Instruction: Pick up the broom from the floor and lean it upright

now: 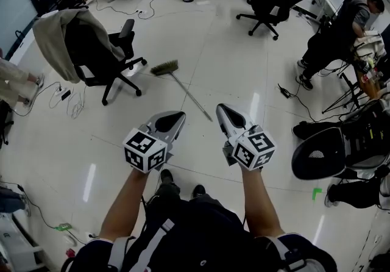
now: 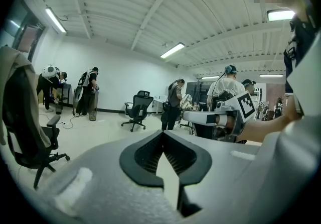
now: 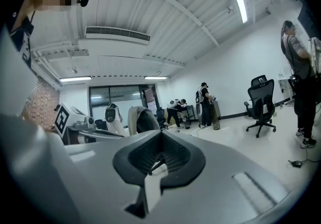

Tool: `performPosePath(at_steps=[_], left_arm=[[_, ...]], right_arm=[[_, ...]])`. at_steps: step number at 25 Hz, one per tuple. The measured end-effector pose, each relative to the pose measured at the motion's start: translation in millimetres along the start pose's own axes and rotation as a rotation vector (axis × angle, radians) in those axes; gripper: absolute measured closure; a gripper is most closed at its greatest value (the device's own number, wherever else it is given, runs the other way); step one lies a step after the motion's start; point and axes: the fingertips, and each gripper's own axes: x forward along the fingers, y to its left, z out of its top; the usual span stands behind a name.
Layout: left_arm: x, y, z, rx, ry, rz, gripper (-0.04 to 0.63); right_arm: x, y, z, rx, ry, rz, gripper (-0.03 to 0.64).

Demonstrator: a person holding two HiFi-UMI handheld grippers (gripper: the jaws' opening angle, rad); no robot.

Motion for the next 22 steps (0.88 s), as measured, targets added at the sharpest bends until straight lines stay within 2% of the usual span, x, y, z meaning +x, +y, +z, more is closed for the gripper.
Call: performPosePath(at_steps=[4, 8, 12, 16, 22], left_arm=[[28.3, 33.8, 1.2, -0.010, 0.010, -0.040, 0.597], [62.2, 72.3, 4.1, 0.004, 0.009, -0.130, 0.597], [84.8, 125.0, 1.8, 0.003, 0.034, -0.182, 0.597], [105.9, 157.6, -12.8, -0.031, 0.087, -0.277, 0.597], [143.8, 195.5, -32.8, -0.044, 0.161, -0.371, 0.597]], right_arm=[[25.2, -20.9, -4.1, 0.000, 0.019, -0.040, 0.612], [58.3, -47.6, -7.9, -0.015, 0.038, -0.128, 0.612], [106.1, -65.8, -7.6, -0.025, 0.055, -0.199, 0.612], [129.8, -81.4, -11.0, -0.004, 0.087, -0.317, 0.612], [153.7, -110.3, -29.8, 0.021, 0.117, -0.423, 0.612]])
